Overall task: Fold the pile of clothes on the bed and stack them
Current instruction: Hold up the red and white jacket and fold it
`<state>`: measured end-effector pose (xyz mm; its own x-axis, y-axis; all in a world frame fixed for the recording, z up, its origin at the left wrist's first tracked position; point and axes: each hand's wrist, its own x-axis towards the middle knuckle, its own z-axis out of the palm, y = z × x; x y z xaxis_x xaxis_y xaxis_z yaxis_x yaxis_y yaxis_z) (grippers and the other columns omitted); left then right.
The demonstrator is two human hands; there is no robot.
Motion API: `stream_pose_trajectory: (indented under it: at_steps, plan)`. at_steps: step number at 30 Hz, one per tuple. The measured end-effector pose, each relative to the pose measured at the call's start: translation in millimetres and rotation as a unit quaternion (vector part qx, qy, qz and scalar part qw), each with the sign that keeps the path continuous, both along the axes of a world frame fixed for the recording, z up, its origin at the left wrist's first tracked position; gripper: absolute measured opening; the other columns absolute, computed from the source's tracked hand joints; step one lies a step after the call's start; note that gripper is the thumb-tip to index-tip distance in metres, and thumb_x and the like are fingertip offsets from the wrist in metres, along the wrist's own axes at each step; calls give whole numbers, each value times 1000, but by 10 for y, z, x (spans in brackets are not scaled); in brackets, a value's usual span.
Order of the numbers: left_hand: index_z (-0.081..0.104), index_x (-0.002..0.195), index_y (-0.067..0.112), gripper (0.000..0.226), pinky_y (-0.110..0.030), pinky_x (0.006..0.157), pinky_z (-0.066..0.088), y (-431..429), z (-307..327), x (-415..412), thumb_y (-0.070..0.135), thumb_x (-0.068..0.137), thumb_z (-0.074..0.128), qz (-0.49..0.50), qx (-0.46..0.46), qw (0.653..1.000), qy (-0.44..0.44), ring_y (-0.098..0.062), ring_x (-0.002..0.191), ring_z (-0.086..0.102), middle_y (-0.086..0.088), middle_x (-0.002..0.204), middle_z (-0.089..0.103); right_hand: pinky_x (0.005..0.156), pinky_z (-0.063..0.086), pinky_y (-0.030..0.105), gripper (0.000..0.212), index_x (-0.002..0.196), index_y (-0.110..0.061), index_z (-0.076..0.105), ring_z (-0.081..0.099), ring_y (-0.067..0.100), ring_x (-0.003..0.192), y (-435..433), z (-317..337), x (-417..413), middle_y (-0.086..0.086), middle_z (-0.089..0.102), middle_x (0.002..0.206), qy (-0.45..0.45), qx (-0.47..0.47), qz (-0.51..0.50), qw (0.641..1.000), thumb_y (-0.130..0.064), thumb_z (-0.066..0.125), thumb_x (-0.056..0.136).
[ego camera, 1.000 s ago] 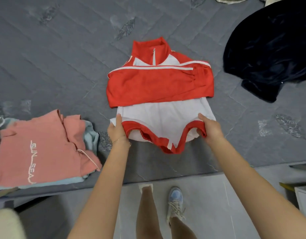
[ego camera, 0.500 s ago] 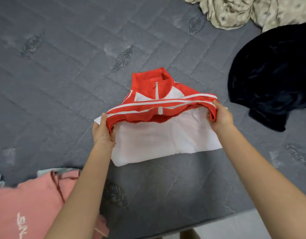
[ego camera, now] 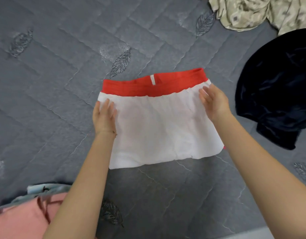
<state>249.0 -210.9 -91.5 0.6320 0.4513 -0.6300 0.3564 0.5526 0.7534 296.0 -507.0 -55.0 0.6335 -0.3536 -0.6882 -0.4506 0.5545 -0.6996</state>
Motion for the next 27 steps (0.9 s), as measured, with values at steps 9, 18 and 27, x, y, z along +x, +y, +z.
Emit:
stream_pose_trajectory:
  at_steps: [9,18,27]
  plan:
    - [14,150,38,70,-57,112,-10,-259,-630,-697,65,89,35,-525,613,581,109,-28,146,-10,0,161,-2,112,27,45,83,140,-16,36,32,29,135,-543,-672,-521,7,41,142,174,-510,374,755,-44,76,73]
    - [8,151,38,74,-59,111,-10,-385,-604,-658,63,89,41,-530,611,574,129,-31,145,-16,-6,160,-12,107,33,43,86,137,-7,35,37,28,129,-640,-800,-726,10,38,140,194,-423,304,831,-36,82,71]
    - [43,137,24,48,-56,108,32,-969,-769,-725,39,91,39,-652,576,477,-128,-29,136,34,-7,147,42,87,50,41,80,133,-13,31,59,23,102,-658,-611,-685,1,54,118,223,-156,260,926,-24,83,73]
